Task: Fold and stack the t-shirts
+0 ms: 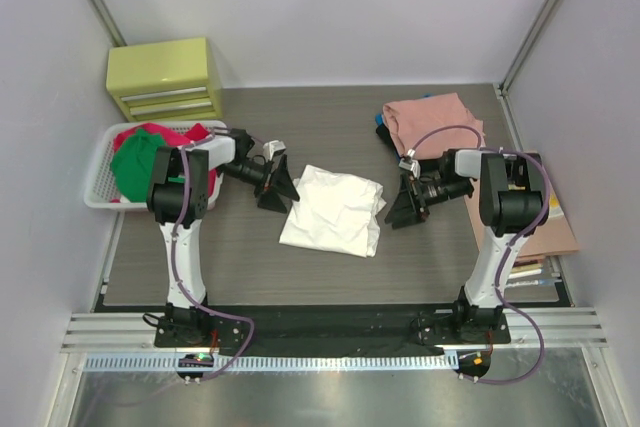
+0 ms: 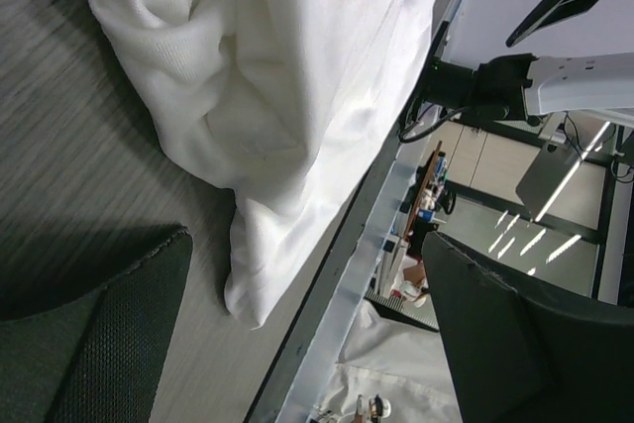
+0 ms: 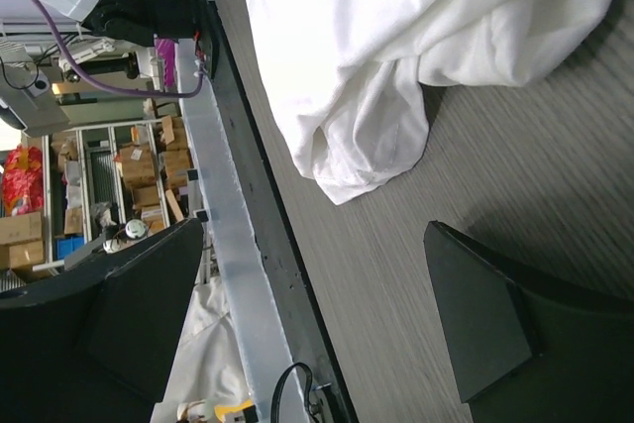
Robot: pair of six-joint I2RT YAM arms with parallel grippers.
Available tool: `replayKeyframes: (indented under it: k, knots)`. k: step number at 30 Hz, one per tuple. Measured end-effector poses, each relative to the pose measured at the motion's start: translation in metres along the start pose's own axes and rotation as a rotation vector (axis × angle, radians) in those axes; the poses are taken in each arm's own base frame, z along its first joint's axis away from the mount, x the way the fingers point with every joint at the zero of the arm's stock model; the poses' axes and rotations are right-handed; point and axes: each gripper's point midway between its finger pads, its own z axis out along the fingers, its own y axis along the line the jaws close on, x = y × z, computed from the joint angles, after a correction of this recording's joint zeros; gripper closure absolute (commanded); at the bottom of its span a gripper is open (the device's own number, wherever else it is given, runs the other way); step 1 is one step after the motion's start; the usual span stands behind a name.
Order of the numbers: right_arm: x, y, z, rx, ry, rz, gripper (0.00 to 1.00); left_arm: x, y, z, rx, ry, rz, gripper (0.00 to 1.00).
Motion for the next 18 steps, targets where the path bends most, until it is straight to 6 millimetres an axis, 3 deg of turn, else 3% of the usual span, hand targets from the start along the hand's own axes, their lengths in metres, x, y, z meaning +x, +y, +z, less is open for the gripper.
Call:
replayKeyframes:
  k: [8, 13, 18]
  knots:
    - [-0.014, -0.013, 0.002, -0.019, 0.008, 0.021, 0.00, 0.000, 0.001, 0.000, -0.010, -0.004, -0.013, 0.00]
    - [-0.016, -0.013, 0.006, -0.020, -0.016, 0.044, 0.00, 0.011, 0.004, -0.004, -0.071, -0.029, -0.021, 0.00]
    - [-0.018, -0.010, 0.015, 0.113, -0.040, -0.036, 0.00, 0.003, 0.010, -0.012, -0.185, -0.083, 0.009, 0.00]
